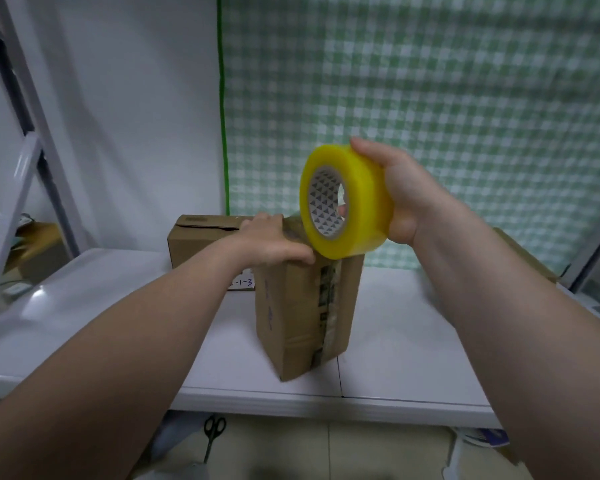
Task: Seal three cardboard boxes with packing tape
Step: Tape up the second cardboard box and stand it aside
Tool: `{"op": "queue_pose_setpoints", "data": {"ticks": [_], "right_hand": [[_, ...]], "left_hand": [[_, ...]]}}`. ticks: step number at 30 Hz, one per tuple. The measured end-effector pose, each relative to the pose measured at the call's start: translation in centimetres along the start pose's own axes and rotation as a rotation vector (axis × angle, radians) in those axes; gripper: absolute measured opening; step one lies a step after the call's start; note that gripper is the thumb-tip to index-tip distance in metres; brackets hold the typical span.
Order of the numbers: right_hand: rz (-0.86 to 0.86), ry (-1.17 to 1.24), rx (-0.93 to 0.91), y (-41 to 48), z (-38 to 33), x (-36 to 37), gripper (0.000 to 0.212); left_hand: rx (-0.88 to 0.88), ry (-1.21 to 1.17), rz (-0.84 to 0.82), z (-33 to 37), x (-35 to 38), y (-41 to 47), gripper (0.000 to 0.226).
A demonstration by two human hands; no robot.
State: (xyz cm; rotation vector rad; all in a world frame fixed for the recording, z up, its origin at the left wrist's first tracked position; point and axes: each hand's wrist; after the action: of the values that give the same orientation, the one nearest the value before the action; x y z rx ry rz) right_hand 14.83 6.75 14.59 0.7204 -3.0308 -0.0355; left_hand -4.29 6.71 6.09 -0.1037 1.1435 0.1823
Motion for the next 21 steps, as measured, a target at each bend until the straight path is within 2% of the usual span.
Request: {"op": "queue_pose_setpoints", "data": {"ticks": [5,21], "right_hand": [[-0.012,-0.072,0.006,-2.2,0.4,-1.9,0.027],[-0.005,0.025,0.072,-5.6,5.4,-4.9,0.032]], "left_hand": [[0.039,0.005,-0.028,1.0,0.1,-0.4,0.108],[0.031,0.014,-0.034,1.8,0.4,-0.1,0.113]]}}
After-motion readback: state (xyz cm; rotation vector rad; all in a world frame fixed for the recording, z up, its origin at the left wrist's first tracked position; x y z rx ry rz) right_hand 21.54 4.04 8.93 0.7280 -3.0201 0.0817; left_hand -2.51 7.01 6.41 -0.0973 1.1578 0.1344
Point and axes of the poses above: each hand's wrist, its own y-axis towards the middle knuckle, its own x-axis out of the palm, z = x × y, and after that the axes turned 2 degrees about -y, right-handed
